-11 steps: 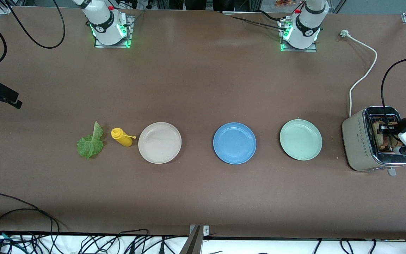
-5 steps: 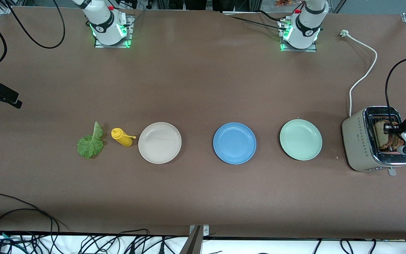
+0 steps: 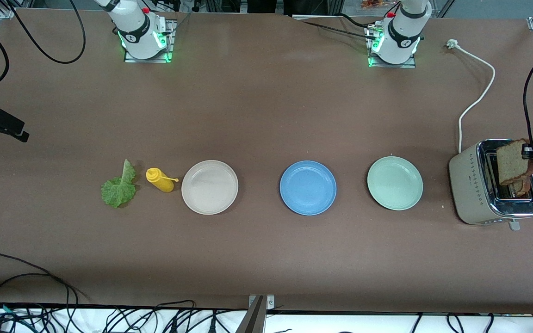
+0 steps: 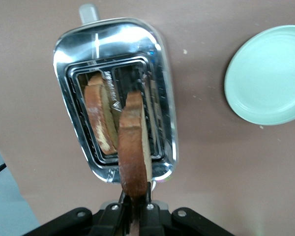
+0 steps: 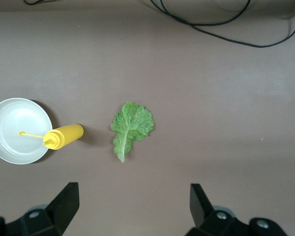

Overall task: Make sandwich in blue plate with both arms
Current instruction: 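Lift the bread slice out and carry it over the blue plate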

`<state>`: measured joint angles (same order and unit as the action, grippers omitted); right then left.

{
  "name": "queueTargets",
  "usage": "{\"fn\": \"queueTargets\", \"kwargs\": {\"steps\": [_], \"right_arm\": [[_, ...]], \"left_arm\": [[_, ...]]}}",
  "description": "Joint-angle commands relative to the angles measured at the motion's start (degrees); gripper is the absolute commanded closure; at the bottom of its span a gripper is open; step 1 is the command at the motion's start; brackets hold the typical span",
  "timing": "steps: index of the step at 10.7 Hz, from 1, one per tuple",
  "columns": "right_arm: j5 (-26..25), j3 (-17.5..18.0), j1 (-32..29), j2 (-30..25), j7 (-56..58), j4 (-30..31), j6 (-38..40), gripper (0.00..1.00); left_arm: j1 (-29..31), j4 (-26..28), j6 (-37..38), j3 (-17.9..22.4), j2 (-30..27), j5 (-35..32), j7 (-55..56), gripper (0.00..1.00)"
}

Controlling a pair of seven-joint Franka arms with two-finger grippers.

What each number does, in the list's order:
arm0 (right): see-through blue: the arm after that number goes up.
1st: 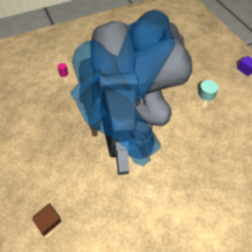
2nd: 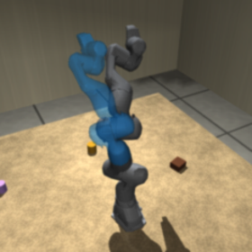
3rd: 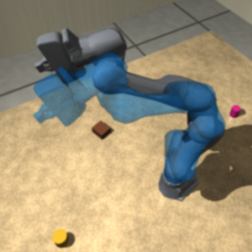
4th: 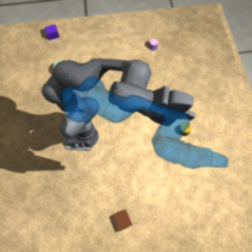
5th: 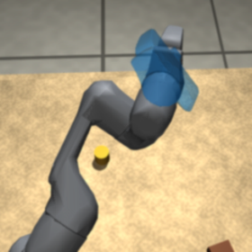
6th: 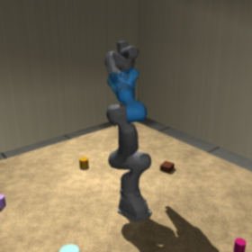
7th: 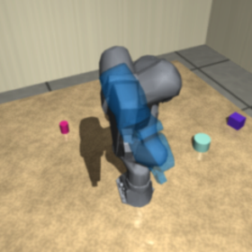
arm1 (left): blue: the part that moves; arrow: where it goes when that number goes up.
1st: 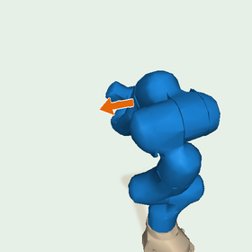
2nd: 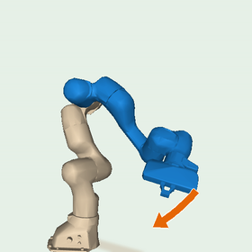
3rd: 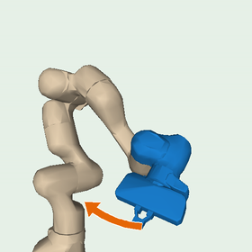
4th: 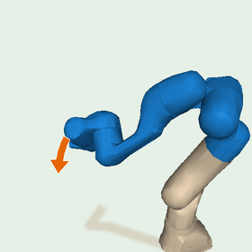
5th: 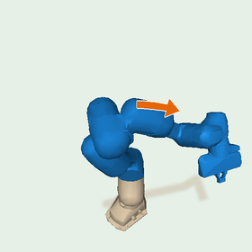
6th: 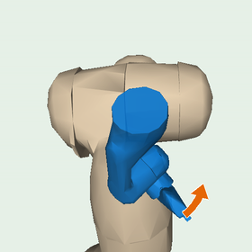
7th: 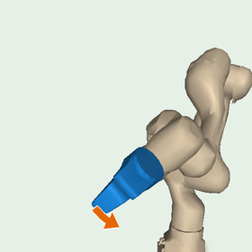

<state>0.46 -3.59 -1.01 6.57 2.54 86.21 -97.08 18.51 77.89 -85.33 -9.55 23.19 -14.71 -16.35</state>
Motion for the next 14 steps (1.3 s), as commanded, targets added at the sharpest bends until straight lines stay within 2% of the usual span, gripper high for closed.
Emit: {"fn": "queueTargets", "kwargs": {"steps": [1,4,5,7,9,11,14], "right_arm": [[0.9,0.0,0.0,-0.1,0.3,-0.8,1.1,0.0],[0.9,-0.1,0.0,-0.2,0.3,-0.8,1.1,0.0],[0.9,-0.1,0.0,-0.1,0.3,-0.8,1.1,0.0],[0.9,-0.1,0.0,-0.1,0.2,-0.8,1.1,0.0],[0.9,-0.1,0.0,-0.1,0.2,-0.8,1.1,0.0],[0.9,0.0,0.0,-0.1,0.2,-0.8,1.0,0.0],[1.0,0.0,0.0,0.1,0.0,-0.8,0.8,0.0]], "left_arm": [[-2.2,-3.4,6.0,-4.5,-1.5,0.7,-1.1,1.0],[-2.8,-3.4,6.1,-11.8,-1.1,6.9,-0.4,1.0],[-4.1,-3.2,6.1,-12.5,-0.3,10.0,0.0,1.0],[-10.5,-3.2,5.9,-12.5,3.4,14.2,8.2,1.0],[-15.9,-3.6,0.6,-12.3,9.1,19.3,12.9,1.0],[-16.5,-4.0,-5.9,-12.6,14.7,27.7,12.2,1.0],[-16.8,-4.1,-15.4,-12.6,20.1,40.4,12.0,1.0]]}}
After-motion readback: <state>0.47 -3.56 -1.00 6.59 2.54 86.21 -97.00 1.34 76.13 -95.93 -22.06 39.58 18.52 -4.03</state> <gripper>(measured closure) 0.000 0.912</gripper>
